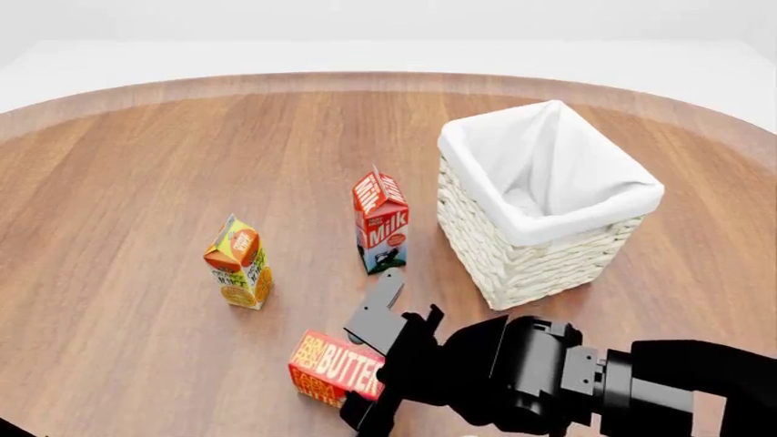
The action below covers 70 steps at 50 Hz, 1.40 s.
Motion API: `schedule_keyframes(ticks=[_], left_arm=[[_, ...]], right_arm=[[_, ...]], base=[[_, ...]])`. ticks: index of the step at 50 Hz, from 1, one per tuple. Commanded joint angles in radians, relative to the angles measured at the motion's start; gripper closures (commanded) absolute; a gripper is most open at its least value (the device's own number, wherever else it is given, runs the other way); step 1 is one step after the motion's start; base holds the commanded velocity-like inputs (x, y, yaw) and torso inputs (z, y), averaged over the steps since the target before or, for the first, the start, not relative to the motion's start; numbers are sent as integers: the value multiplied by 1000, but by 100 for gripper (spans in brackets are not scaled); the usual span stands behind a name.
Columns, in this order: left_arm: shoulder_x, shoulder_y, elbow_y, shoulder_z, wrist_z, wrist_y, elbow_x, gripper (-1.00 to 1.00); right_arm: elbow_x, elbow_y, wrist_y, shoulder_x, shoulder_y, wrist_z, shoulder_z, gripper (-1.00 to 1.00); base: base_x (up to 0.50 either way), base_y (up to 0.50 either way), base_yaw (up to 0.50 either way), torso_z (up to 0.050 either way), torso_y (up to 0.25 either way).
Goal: Pick up the cream cheese box and the butter, and put them in the basket.
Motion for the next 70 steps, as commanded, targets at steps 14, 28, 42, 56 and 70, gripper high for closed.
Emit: schedule_keyframes(ticks=[14,28,42,56,70], left_arm=[[-4,5,-42,-13,5,48,-16,-100],[-4,3,-93,-24,17,97,-31,-100],[3,2,-69,-13,14,75,-15,-100],[1,10,-60,-21,14,73,-19,-100],[-2,2,-51,-21,14,57,-18,-100]], right_arm=[[16,-136,-22,44,55,48,48,100],[62,-248,-44,85,136,143,147,100],[145,-319,-36,145,215,231,236,100],[218,-347,-15,181,288,313,302,100],[308,-316,-5,224,358,384,377,100]], base=[[0,0,1,0,-1],[0,0,0,0,0],[0,0,0,0,0],[0,0,0,0,0],[0,0,0,0,1]])
